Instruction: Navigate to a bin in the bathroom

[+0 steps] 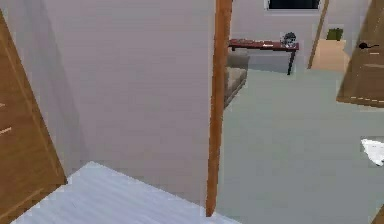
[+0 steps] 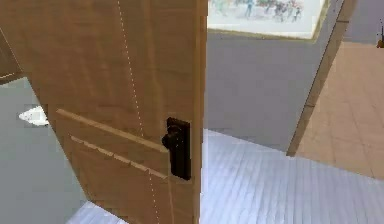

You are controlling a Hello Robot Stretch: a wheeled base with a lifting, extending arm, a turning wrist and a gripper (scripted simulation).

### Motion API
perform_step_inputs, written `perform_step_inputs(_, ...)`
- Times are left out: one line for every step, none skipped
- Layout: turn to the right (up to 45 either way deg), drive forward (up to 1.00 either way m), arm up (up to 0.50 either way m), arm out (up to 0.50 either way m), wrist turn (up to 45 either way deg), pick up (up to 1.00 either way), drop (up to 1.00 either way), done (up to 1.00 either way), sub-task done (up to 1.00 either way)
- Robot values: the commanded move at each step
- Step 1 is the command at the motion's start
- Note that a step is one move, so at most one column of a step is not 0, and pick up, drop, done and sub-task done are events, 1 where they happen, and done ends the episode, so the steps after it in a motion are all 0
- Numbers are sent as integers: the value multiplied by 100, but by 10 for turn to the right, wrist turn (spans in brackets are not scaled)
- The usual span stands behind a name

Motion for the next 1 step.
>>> perform_step_inputs(360,0,0,0,0,0,0,0,0)
